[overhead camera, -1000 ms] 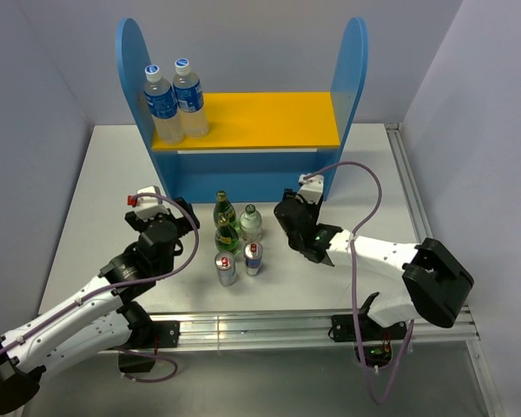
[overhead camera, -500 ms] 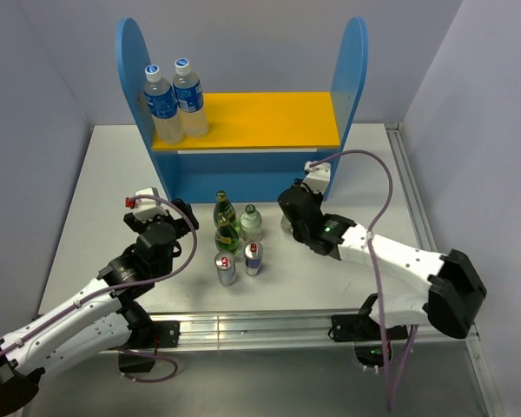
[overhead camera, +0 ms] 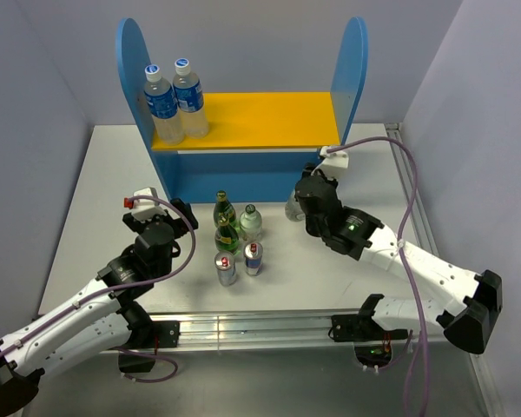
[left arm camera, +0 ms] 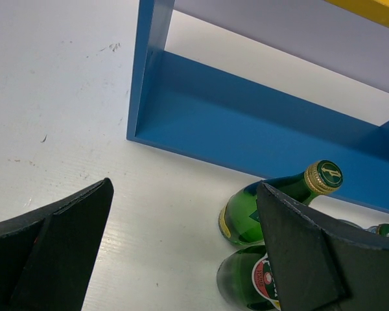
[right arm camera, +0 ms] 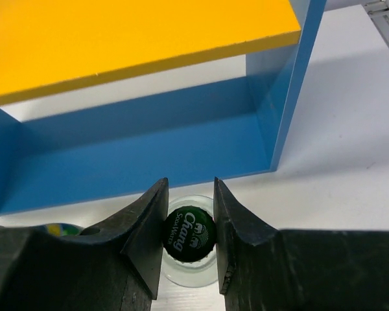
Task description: Place and organize the beverage onto the shelf
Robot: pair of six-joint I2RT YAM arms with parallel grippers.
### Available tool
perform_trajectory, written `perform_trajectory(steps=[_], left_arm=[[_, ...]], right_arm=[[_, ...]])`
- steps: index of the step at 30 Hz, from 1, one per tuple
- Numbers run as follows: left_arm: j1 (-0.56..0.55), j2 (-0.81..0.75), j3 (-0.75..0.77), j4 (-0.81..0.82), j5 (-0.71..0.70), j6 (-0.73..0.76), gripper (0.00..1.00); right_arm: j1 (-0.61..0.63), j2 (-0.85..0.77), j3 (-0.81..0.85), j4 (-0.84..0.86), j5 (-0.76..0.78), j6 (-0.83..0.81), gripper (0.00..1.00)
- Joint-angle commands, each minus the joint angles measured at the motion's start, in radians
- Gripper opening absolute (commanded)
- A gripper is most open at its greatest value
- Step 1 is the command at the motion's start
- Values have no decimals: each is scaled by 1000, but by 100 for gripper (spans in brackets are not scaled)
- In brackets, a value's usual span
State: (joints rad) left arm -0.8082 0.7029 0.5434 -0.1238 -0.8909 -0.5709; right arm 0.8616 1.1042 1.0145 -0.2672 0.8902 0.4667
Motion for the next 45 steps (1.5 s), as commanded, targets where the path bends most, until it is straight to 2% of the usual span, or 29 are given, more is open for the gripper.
perform_trajectory(steps=[1, 14, 32, 37, 45], left_arm=[[4, -8, -2, 23, -19, -21, 99], [4, -11, -5, 23, -14, -21, 99], [4, -17, -5, 19, -2, -23, 99], [4, -13, -7, 23, 4, -23, 99], [4, -3, -7, 26, 9, -21, 99]], right_arm=[[5, 16, 90, 91, 36, -33, 0], [5, 120, 398, 85, 46, -204, 0], [-55, 425, 1070, 23, 62, -448, 0], [-90, 486, 1128, 20, 64, -490, 0], [-216, 536, 1122, -26, -8, -408, 0]])
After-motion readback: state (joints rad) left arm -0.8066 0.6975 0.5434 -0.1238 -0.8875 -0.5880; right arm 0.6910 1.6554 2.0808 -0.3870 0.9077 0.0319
